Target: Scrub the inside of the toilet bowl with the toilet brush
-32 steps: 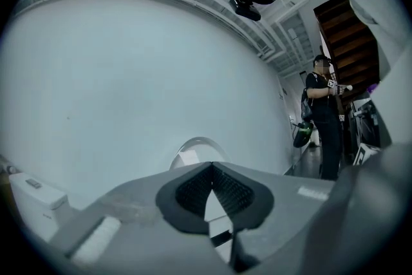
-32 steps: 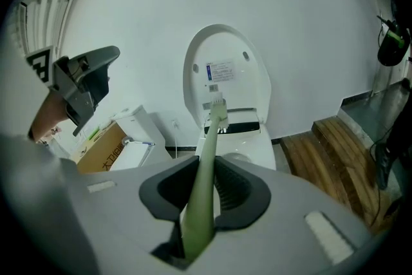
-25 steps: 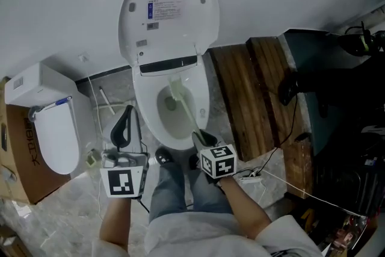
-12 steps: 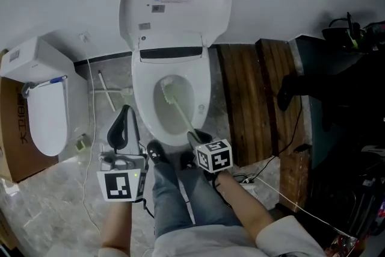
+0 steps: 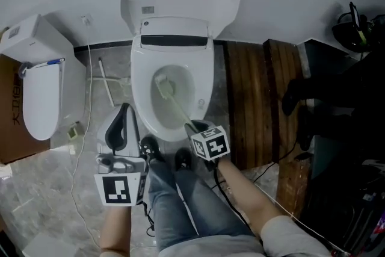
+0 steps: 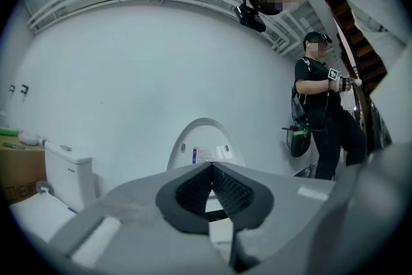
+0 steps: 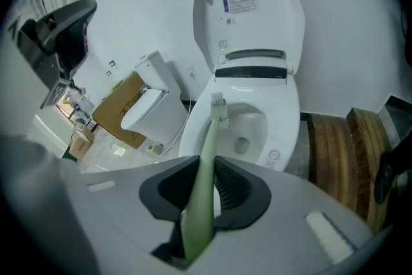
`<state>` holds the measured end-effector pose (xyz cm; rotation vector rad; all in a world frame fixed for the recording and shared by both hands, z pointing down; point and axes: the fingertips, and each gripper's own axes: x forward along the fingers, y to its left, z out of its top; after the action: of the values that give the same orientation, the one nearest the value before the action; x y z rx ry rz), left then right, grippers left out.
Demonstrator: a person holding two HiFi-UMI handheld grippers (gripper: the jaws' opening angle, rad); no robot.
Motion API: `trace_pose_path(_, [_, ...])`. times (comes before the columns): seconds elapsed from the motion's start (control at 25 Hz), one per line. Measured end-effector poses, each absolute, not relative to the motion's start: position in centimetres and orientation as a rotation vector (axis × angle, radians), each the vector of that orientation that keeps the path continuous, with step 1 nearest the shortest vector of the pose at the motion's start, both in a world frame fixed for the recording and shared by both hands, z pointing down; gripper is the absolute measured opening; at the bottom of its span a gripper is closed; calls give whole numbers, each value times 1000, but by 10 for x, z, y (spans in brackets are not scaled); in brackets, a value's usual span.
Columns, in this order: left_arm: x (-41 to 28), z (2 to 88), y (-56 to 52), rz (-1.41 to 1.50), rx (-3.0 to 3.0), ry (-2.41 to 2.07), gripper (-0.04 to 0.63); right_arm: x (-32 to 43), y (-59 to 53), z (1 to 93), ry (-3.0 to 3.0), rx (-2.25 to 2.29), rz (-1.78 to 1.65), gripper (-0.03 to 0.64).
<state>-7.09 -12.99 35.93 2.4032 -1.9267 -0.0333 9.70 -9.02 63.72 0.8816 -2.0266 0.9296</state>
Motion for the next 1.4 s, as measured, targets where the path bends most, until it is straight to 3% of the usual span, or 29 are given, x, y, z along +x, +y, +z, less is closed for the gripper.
trace_pose_path(1.4, [-95,440,-160,-35,2364,-1951,3,63,-179,763,-1776,752,427,75])
